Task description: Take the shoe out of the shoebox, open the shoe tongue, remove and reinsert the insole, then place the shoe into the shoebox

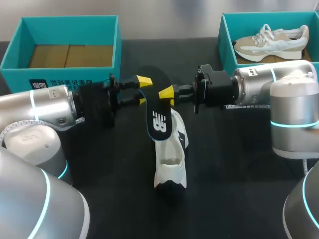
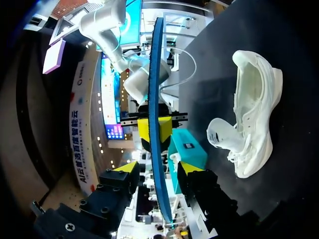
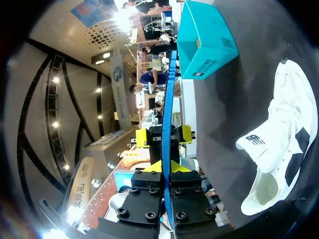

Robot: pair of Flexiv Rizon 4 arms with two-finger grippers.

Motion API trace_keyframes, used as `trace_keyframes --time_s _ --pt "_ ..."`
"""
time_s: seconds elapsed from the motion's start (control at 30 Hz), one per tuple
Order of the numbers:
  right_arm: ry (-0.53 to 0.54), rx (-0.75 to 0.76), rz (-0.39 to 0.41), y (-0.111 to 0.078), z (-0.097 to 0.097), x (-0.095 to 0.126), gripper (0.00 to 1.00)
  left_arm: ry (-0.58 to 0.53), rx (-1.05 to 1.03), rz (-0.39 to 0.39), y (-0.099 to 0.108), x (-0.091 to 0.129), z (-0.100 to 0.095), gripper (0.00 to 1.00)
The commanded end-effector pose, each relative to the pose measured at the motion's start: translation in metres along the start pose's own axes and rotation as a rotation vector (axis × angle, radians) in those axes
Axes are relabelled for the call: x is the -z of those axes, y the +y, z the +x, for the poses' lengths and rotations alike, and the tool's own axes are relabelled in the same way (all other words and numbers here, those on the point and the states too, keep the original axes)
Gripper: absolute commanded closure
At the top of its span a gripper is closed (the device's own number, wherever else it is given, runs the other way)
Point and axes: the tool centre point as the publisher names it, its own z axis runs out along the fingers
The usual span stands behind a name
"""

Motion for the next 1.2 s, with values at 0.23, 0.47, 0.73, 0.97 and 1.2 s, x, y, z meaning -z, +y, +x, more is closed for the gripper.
trace_keyframes --time_s 0.23,0.47,0.73,0.97,1.2 --pt "0.000 -0.001 -0.001 -0.0001 -0.0007 -0.0018 1.00 0.006 -0.016 -0.028 -0.0031 -0.0077 -0.0034 0.58" --pt "0.000 -0.001 -0.001 -0.0001 -0.0007 -0.0018 1.00 0.015 -0.025 -0.031 -0.0024 -0.0102 -0.0031 0.64" --pt "0.000 -0.001 -0.001 -0.0001 -0.0007 -0.0018 1.00 0.025 -0.024 -0.030 0.0015 -0.0129 -0.0008 0.74" --pt "0.000 -0.001 -0.001 -0.0001 -0.0007 -0.0018 1.00 0.033 -0.024 -0.018 0.0008 -0.0153 0.0031 0.79" --pt "0.000 -0.001 -0.001 -0.0001 -0.0007 -0.0018 1.00 0.034 -0.027 -0.016 0.0011 -0.0163 0.0036 1.00"
